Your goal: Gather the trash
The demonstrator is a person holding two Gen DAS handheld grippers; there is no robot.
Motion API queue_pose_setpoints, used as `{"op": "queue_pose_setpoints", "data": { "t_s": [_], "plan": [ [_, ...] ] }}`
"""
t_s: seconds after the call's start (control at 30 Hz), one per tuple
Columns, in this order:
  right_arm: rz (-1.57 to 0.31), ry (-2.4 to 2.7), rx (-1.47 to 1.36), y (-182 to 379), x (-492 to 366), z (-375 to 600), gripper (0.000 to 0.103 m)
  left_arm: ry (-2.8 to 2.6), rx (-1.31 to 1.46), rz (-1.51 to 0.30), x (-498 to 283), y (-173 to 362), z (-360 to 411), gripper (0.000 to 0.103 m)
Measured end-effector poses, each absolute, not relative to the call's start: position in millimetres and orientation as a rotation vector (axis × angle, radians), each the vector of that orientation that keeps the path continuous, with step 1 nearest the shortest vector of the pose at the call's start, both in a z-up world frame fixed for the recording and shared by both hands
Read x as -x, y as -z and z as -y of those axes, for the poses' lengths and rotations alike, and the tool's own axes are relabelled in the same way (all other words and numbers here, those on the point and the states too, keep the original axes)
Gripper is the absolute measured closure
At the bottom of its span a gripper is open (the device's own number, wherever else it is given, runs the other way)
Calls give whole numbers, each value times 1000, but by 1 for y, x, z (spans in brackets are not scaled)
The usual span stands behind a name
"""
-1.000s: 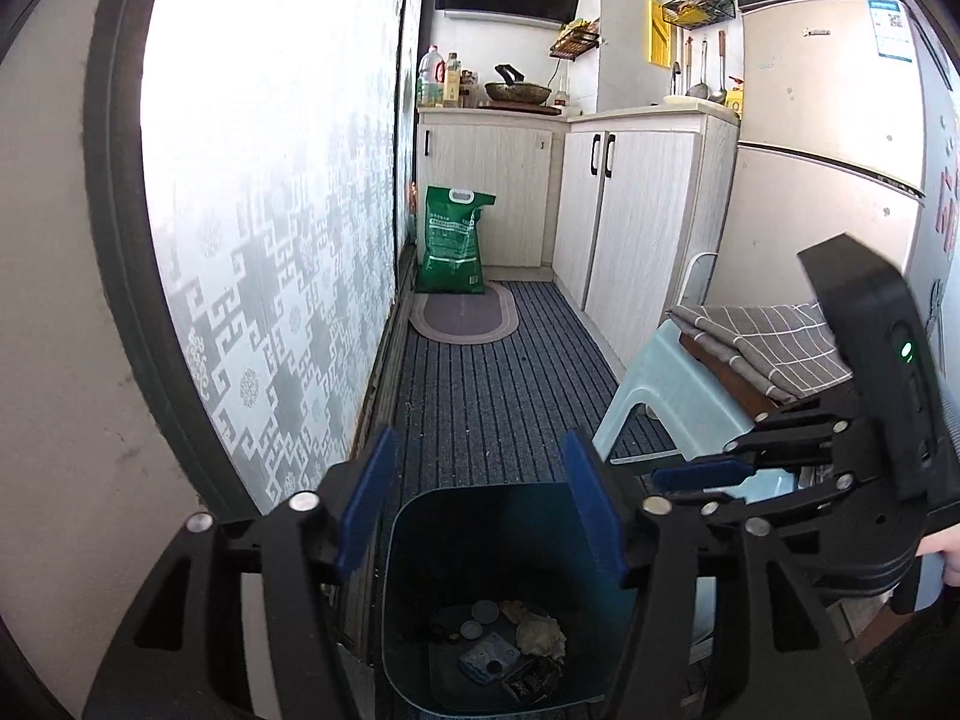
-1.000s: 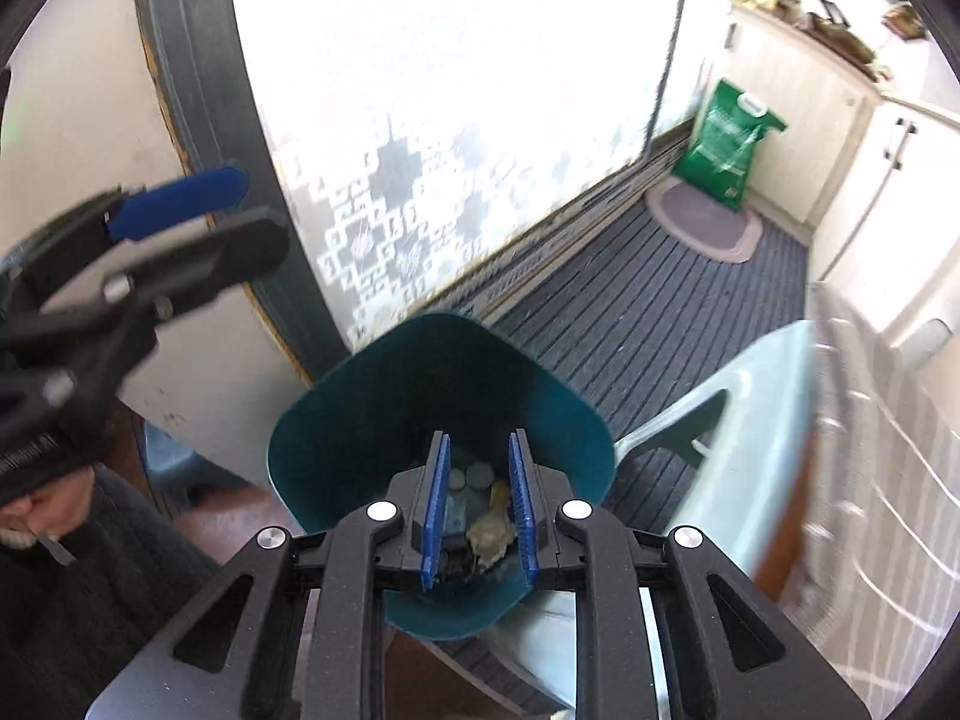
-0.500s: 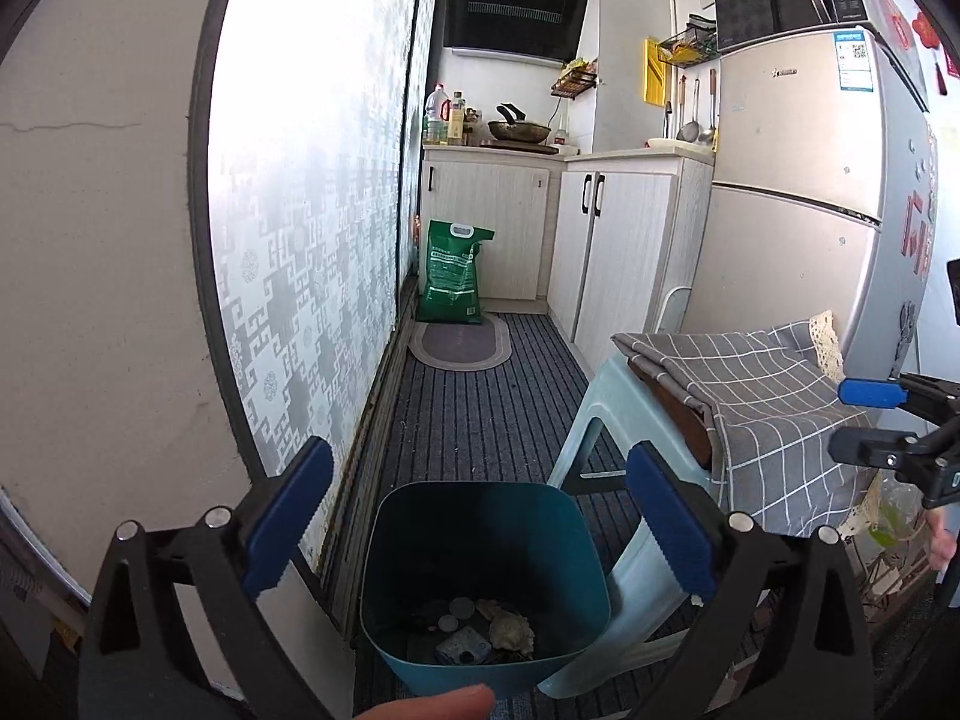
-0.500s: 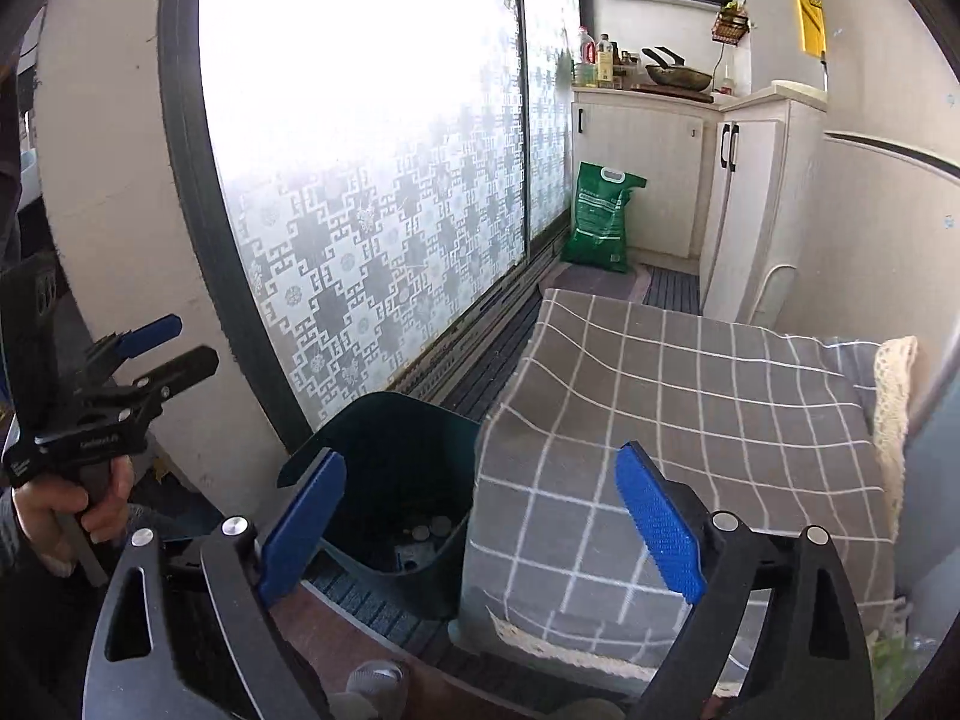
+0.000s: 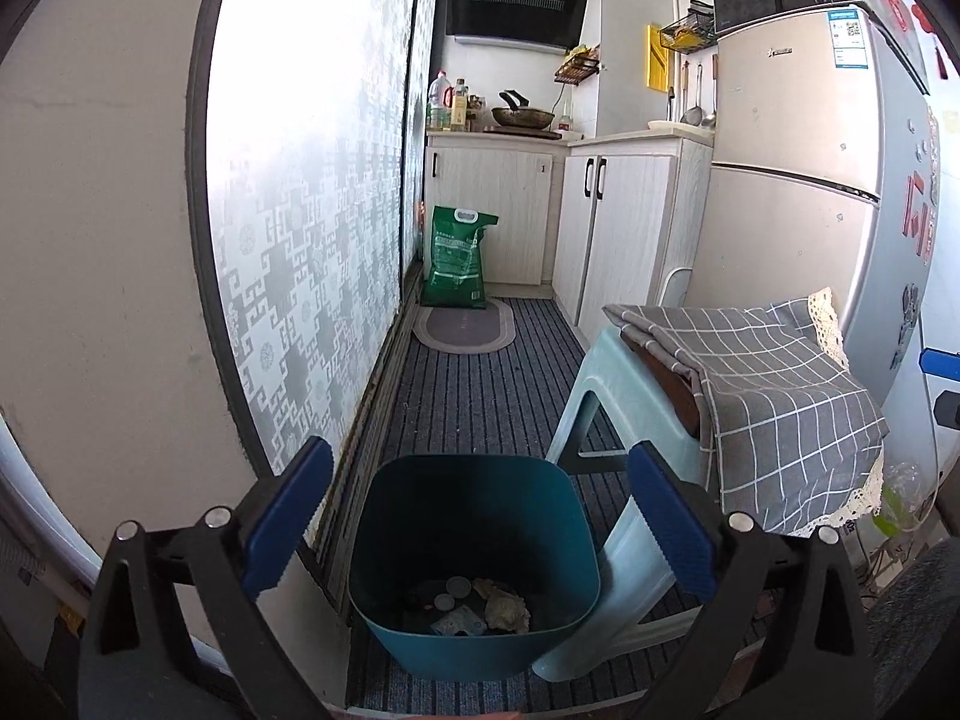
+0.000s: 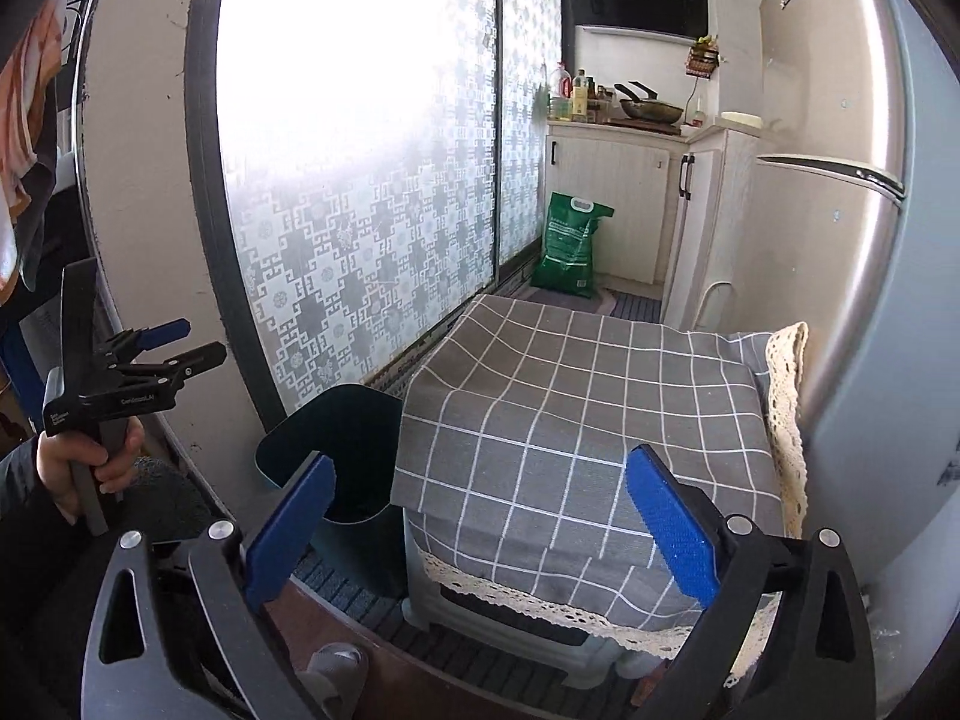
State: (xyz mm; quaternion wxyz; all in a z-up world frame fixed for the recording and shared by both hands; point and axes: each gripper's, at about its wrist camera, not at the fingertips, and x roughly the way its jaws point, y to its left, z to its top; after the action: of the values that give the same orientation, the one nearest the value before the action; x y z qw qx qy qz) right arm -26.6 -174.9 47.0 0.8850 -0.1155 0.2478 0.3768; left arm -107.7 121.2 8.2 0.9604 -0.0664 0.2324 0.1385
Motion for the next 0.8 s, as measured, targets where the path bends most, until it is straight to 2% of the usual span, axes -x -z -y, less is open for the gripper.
{"op": "queue_pose_setpoints", "data": {
  "t_s": [0.3, 0.6, 0.8],
  "plan": [
    [-536, -763, 165, -13, 14, 203, 3, -266, 74, -470, 105, -1, -101, 3],
    [-538, -817, 266, 20, 20, 187, 3, -253, 70, -469, 106, 7, -95, 3],
    [-525, -795, 176, 13, 15, 199, 3, -251, 79, -475, 109, 8, -100, 3]
  ]
}}
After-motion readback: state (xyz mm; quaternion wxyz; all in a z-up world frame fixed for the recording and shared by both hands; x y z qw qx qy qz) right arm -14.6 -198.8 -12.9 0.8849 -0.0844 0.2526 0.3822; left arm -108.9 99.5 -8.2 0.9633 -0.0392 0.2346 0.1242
